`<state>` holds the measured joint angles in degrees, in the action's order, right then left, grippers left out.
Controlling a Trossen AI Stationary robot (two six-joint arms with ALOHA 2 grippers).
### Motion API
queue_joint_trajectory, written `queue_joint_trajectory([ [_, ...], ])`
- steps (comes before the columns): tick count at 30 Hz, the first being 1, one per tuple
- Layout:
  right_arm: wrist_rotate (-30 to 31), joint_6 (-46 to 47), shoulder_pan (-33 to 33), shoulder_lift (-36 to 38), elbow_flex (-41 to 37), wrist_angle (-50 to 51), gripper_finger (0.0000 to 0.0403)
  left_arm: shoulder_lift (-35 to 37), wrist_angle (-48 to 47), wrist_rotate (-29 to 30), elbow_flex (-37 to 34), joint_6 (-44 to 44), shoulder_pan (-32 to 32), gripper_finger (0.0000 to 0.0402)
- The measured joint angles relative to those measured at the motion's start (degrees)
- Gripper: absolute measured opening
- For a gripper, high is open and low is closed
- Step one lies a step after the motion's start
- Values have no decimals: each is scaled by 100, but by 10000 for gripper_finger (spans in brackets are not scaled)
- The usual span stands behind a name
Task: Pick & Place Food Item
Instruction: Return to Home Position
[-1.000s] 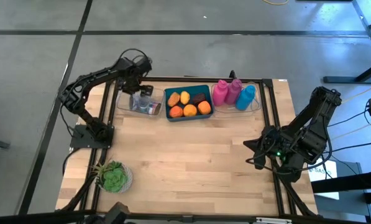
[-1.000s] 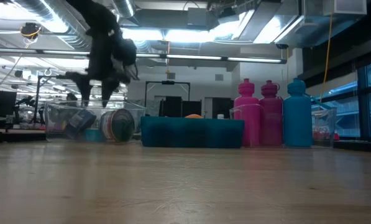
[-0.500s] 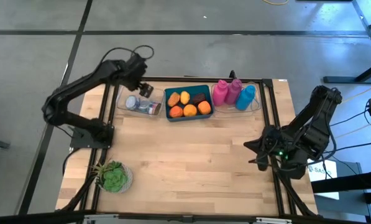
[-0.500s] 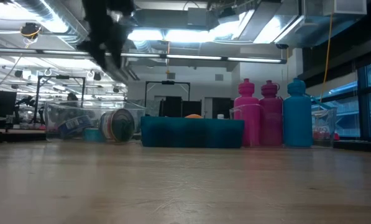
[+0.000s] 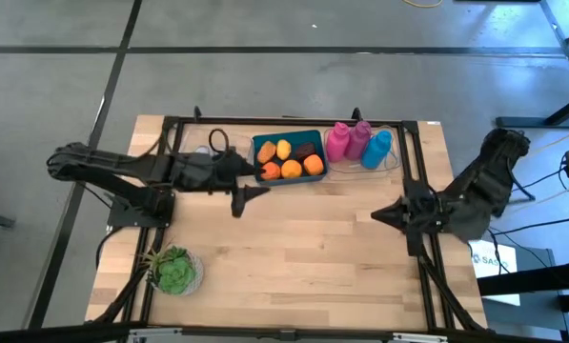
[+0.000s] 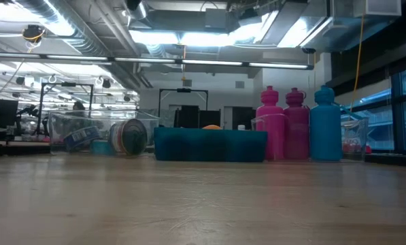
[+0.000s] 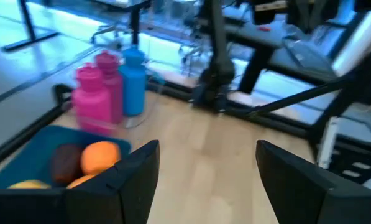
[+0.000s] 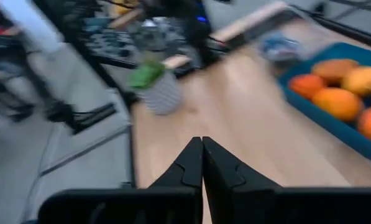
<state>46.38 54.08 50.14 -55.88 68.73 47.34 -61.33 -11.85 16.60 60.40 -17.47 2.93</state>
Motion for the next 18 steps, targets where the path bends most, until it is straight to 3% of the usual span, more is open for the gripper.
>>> queue_joint_trajectory([
  [8, -2211, -2436, -1450, 114, 2, -1819, 4, -51, 386, -118, -112, -35, 202, 255],
  [11, -2861, -2639, -2044, 125, -219, -2120, 4, -161, 408, -112, -109, 15, 186, 255],
  [15, -4003, -2651, -2705, 231, -1111, -3008, 3, -319, 403, -131, -114, 65, 126, 255],
  [18, -4530, -2646, -3129, 484, -1792, -3577, 3, -346, 458, -129, -114, 112, 51, 255],
])
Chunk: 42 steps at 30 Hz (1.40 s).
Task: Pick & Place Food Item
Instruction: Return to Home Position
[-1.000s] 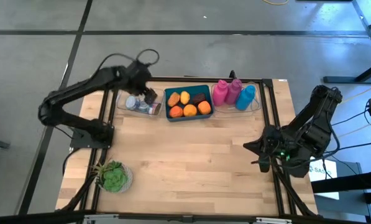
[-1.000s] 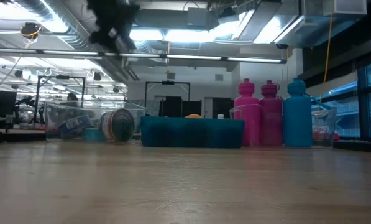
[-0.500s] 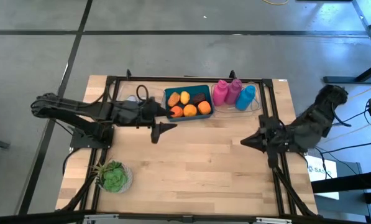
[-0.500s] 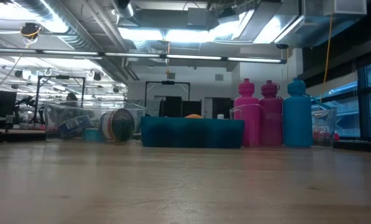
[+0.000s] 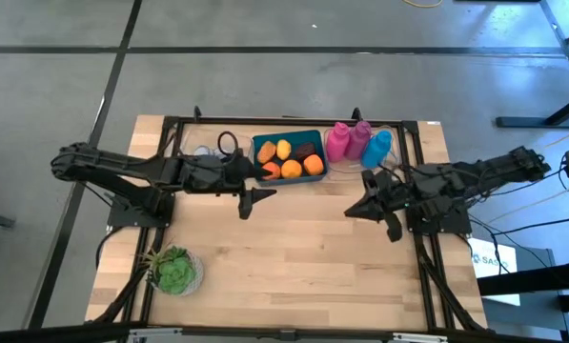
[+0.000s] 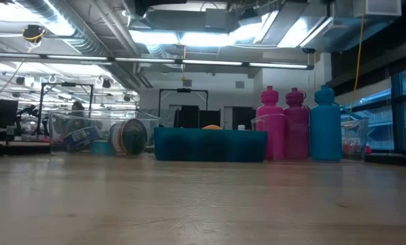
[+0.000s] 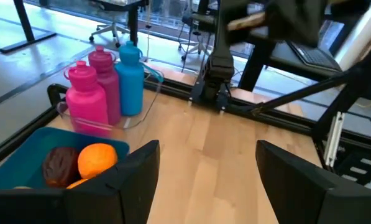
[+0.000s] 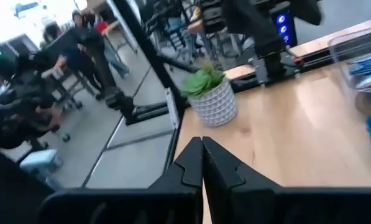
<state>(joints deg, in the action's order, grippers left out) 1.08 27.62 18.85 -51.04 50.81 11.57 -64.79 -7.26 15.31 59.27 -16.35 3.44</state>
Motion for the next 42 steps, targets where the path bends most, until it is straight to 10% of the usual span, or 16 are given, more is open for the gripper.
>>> queue_joint_trajectory([
  [15, -503, -711, -698, 1141, -1342, -1224, 4, -623, 2686, -623, -1469, -208, -257, 255],
  [42, -233, -611, -920, 2550, -3765, -2227, 5, -51, 3759, -433, -3255, -49, -124, 255],
])
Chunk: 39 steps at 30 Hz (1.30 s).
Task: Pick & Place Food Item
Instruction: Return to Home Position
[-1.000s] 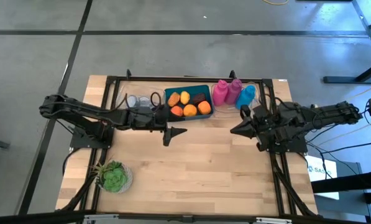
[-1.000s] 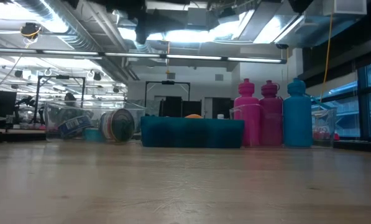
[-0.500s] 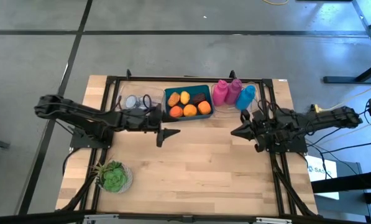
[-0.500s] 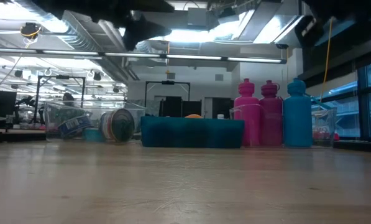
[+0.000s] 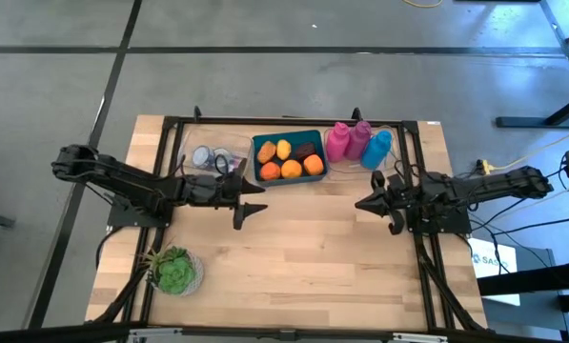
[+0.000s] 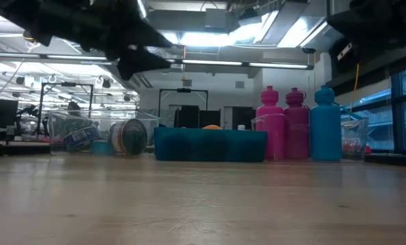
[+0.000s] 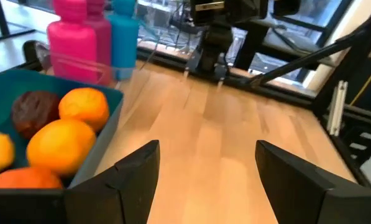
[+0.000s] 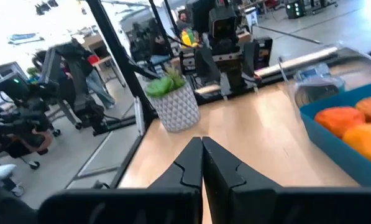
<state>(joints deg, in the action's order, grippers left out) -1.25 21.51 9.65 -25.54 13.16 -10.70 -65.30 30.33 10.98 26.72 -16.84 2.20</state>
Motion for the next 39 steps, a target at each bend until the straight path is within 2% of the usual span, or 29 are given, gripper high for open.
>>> queue_joint_trajectory([
  [6, 53, 36, -9, 7, -483, -490, 5, 2, 171, 224, -377, 148, -5, 255],
  [10, 155, 135, -9, 7, -847, -1099, 5, 351, 382, 413, -782, 28, -5, 255],
  [15, 231, 492, -7, 5, -1029, -1409, 5, 1699, 383, 656, -1389, 15, -5, 255],
  [19, 233, 506, -7, 5, -1033, -1509, 5, 3020, -592, 756, -1617, -160, -5, 255],
  [26, 489, 362, -9, 5, -1033, -1545, 5, 4715, -2597, 1033, -1619, -170, -5, 255],
  [29, 491, 355, -9, 5, -1033, -1545, 5, 5185, -3152, 1059, -1624, -153, -5, 255],
  [33, 512, 355, -9, 5, -1033, -1545, 5, 5581, -3204, 1061, -1919, -97, -5, 255],
  [39, 685, 519, -9, 5, -1033, -1545, 5, 5866, -2545, 1124, -2554, -89, -5, 255],
])
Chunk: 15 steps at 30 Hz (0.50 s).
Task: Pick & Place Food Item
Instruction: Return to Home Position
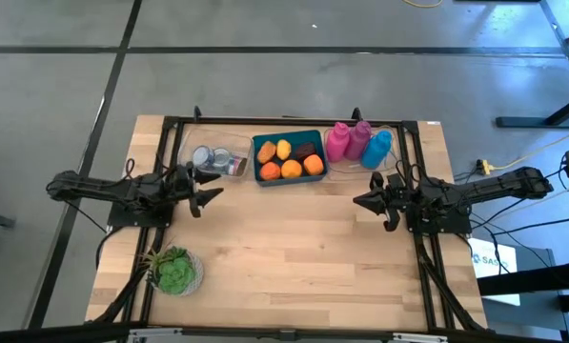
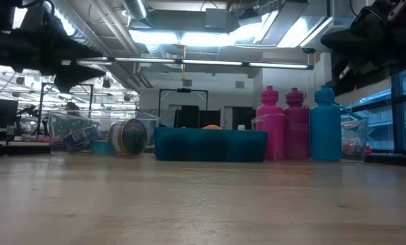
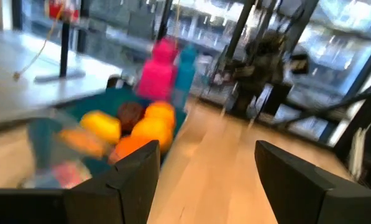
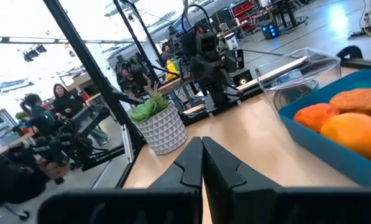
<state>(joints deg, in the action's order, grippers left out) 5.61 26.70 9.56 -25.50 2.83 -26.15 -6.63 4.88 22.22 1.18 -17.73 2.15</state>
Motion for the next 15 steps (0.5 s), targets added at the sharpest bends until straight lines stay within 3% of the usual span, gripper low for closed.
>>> queue_joint_trajectory([
  [6, 0, 260, 0, -2, 0, 12, 5, -2, -87, 53, -31, 440, 1, 255],
  [15, 0, -364, 0, -2, 0, 238, 6, -306, -104, 84, -42, 1208, 1, 255],
])
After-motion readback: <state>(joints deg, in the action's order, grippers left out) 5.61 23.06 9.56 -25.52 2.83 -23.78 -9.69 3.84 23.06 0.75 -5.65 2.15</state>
